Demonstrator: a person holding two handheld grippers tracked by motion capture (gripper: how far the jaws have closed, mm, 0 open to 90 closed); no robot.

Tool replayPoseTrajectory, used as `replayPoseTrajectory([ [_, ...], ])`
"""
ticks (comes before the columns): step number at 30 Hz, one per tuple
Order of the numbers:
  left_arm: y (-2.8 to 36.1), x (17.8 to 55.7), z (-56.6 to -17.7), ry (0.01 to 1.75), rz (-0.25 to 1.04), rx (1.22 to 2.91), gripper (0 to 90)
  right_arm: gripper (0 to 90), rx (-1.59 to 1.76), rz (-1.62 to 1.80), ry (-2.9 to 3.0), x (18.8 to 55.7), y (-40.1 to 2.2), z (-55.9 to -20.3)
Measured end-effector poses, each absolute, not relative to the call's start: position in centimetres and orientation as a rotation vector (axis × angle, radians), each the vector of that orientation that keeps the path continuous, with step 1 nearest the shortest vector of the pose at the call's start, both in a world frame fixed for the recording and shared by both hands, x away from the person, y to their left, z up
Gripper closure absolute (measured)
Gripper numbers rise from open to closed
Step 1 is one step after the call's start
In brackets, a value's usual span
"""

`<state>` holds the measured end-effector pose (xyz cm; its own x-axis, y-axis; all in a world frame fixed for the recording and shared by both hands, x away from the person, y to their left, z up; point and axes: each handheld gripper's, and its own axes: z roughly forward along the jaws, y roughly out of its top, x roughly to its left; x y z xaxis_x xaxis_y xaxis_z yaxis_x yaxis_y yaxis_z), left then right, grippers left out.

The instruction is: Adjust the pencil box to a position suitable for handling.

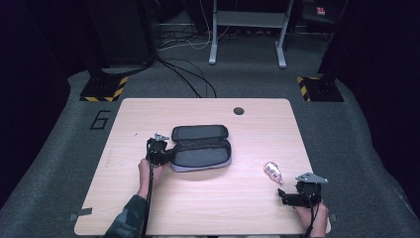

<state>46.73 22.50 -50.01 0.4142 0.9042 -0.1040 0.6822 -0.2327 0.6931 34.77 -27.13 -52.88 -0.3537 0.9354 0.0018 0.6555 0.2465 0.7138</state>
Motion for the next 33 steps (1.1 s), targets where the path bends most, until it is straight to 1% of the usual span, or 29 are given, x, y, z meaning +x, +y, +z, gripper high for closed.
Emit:
replayPoseTrajectory([
  [13, 20.7, 45.5, -50.2, 1.273, 0.403, 2.023, 86.2, 0.7, 1.450, 0.884, 2.098, 34.8, -27.1, -52.9],
  [14, 20.8, 45.5, -50.1, 1.258, 0.403, 2.045, 86.2, 0.8, 1.450, 0.884, 2.098, 34.8, -27.1, -52.9],
  [15, 20.6, 45.4, -50.2, 1.265, 0.403, 2.024, 86.2, 0.9, 1.450, 0.885, 2.097, 34.7, -27.1, -52.9],
  [20, 20.1, 45.2, -50.2, 1.242, 0.392, 2.039, 86.1, 0.9, 1.450, 0.885, 2.097, 34.7, -27.1, -52.9],
  [24, 20.2, 45.1, -50.2, 1.216, 0.376, 2.052, 84.1, 0.9, 1.451, 0.885, 2.097, 34.7, -27.1, -52.9],
  [25, 20.1, 45.1, -50.1, 1.229, 0.361, 2.019, 78.9, 0.9, 1.449, 0.885, 2.098, 34.7, -27.1, -52.9],
  [27, 20.2, 45.0, -49.9, 1.221, 0.354, 2.008, 62.3, 0.9, 1.453, 0.884, 2.096, 34.7, -27.1, -52.9],
  [28, 20.3, 44.8, -49.6, 1.207, 0.359, 2.019, 57.8, 0.9, 1.453, 0.885, 2.096, 34.7, -27.1, -52.9],
  [30, 20.5, 44.5, -49.1, 1.204, 0.367, 2.026, 45.6, 0.8, 1.450, 0.885, 2.098, 34.8, -27.1, -52.9],
  [33, 20.9, 44.1, -48.7, 1.189, 0.360, 2.022, 35.2, 0.9, 1.454, 0.884, 2.096, 34.7, -27.1, -52.9],
])
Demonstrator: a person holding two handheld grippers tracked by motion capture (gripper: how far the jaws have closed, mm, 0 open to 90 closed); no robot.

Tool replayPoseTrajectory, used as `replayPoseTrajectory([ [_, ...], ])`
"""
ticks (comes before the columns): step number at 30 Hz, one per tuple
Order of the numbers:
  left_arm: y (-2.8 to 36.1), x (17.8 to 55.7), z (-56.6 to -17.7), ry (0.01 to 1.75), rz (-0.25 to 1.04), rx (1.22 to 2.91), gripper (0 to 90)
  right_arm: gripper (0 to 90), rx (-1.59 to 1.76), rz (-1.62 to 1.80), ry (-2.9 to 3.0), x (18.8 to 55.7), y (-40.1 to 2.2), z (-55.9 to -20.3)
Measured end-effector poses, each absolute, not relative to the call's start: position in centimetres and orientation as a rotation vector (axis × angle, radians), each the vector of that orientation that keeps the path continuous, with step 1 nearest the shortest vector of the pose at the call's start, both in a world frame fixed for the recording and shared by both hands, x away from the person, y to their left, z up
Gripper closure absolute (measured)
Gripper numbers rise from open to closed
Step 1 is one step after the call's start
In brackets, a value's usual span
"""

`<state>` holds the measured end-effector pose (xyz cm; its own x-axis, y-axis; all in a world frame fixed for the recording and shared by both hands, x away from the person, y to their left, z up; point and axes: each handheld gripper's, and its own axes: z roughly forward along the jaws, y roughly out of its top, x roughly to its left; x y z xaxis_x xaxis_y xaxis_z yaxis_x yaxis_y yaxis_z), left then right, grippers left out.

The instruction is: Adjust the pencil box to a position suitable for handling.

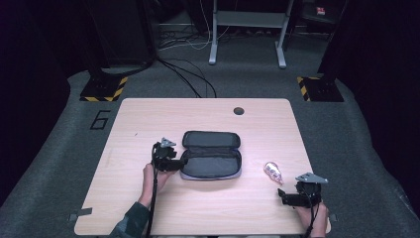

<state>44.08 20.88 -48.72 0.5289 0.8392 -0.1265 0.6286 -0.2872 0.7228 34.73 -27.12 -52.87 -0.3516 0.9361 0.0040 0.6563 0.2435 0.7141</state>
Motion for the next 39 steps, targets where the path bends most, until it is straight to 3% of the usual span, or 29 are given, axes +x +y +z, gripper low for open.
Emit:
replayPoseTrajectory([
  [4, 21.5, 43.3, -48.4, 1.174, 0.376, 2.032, 23.8, 0.8, 1.452, 0.884, 2.097, 34.7, -27.1, -52.9],
  [9, 22.2, 42.2, -48.2, 1.167, 0.389, 2.040, 15.9, 0.8, 1.454, 0.883, 2.097, 34.7, -27.1, -52.9],
  [39, 27.2, 36.1, -52.1, 1.283, 0.427, 2.105, 1.0, 0.9, 1.443, 0.886, 2.099, 34.9, -27.1, -52.9],
])
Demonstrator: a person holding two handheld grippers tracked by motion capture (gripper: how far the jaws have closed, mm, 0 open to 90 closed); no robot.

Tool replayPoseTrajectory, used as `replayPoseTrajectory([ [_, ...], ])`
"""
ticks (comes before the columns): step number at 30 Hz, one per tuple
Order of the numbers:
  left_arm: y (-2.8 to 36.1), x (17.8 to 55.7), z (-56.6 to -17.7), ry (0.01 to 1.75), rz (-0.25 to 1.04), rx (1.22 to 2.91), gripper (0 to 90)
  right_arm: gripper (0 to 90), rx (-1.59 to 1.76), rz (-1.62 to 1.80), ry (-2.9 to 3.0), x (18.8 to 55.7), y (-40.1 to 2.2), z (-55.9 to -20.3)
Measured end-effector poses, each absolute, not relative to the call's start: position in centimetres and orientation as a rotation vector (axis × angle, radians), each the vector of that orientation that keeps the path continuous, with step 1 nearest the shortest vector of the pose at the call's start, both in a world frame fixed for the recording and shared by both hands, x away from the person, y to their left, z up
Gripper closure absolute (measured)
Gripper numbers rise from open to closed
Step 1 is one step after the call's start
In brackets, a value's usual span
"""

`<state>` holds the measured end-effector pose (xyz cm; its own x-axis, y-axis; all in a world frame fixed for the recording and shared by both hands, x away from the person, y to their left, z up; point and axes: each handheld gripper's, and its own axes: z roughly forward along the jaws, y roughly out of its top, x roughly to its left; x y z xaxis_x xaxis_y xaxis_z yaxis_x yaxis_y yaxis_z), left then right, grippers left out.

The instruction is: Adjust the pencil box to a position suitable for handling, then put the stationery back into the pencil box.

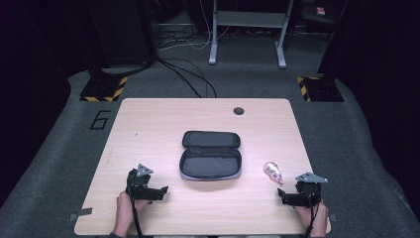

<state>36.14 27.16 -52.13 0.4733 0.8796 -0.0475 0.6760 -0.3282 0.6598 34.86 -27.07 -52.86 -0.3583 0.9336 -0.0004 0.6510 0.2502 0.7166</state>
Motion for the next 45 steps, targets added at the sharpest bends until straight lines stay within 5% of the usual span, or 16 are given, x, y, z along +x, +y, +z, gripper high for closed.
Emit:
replayPoseTrajectory([
  [15, 26.9, 35.0, -53.1, 1.253, 0.550, 2.055, 0.0, 1.3, 1.421, 0.923, 2.080, 35.1, -26.9, -52.1],
  [31, 26.9, 34.9, -53.0, 1.251, 0.541, 2.065, 0.0, 1.8, 1.344, 0.909, 2.154, 38.1, -24.0, -50.7],
  [45, 26.9, 34.9, -53.0, 1.247, 0.540, 2.071, 0.1, 31.9, 1.335, 0.861, 2.179, 39.6, -23.0, -51.3],
])
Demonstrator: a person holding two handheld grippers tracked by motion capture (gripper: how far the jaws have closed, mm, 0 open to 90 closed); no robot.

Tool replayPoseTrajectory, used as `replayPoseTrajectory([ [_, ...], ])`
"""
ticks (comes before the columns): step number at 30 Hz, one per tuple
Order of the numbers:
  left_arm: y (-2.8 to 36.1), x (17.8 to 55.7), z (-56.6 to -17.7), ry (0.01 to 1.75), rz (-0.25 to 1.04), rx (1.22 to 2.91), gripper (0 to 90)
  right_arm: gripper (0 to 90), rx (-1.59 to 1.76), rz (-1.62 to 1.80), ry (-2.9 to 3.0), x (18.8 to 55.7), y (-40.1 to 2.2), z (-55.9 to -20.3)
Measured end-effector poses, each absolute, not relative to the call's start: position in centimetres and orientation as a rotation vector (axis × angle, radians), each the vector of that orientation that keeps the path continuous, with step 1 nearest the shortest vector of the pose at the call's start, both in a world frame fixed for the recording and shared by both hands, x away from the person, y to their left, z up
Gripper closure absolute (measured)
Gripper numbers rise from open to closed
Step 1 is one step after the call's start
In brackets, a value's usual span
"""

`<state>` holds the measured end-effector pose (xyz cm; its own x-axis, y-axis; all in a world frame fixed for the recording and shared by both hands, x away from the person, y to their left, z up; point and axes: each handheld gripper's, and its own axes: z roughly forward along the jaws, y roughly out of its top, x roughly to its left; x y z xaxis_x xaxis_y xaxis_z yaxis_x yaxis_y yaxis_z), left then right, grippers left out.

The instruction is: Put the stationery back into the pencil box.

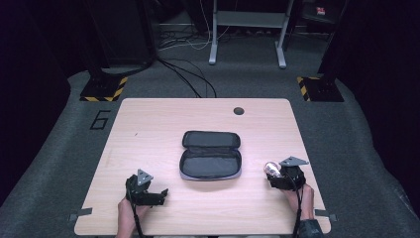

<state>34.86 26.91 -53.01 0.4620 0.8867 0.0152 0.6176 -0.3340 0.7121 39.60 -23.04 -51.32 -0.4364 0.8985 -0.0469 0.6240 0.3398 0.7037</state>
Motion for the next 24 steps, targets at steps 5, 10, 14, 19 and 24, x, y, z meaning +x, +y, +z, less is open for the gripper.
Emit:
replayPoseTrajectory([
  [5, 26.89, 34.85, -53.02, 1.248, 0.540, 2.067, 0.2, 40.3, 1.325, 0.875, 2.194, 39.44, -23.28, -51.32],
  [10, 26.88, 34.85, -53.03, 1.248, 0.540, 2.067, 0.2, 46.1, 1.310, 0.880, 2.203, 39.54, -23.22, -51.49],
  [14, 26.90, 34.85, -53.02, 1.246, 0.540, 2.070, 0.2, 49.0, 1.329, 0.901, 2.179, 39.43, -23.12, -51.74],
  [19, 26.89, 34.85, -53.02, 1.247, 0.540, 2.068, 0.2, 49.4, 1.329, 0.892, 2.182, 39.25, -23.18, -51.72],
  [24, 26.88, 34.85, -53.03, 1.248, 0.540, 2.067, 0.1, 49.6, 1.338, 0.915, 2.166, 38.99, -23.08, -51.53],
])
